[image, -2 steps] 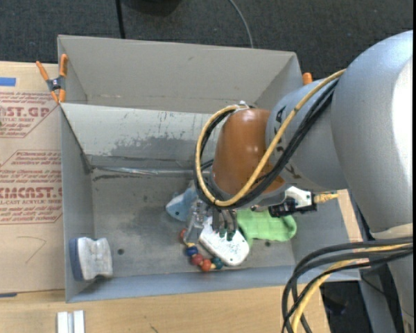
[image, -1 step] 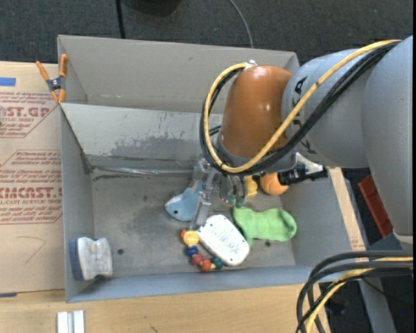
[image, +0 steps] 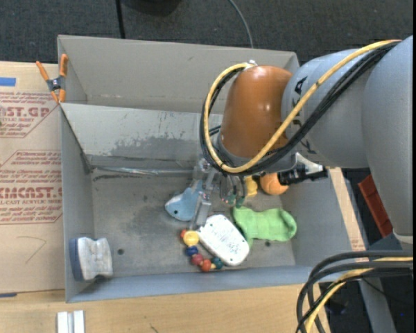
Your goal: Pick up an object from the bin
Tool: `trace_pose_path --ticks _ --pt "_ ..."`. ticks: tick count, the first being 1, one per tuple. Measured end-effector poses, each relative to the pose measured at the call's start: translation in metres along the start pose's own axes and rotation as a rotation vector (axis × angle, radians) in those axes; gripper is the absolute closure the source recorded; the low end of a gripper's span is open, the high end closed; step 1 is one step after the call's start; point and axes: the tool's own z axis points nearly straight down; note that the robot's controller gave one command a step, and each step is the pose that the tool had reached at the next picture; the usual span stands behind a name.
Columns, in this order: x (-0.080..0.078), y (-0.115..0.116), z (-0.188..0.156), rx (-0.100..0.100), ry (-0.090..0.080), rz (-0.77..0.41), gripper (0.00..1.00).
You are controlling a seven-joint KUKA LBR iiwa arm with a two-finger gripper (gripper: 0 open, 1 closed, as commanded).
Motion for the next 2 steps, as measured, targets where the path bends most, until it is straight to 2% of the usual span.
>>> trace_pose_path --ticks 1,2 --pt "0.003 0.003 0.032 -0.004 -0.010 0.018 0.00" --pt "0.004 -0.001 0.064 0.002 0.005 0.168 0.00"
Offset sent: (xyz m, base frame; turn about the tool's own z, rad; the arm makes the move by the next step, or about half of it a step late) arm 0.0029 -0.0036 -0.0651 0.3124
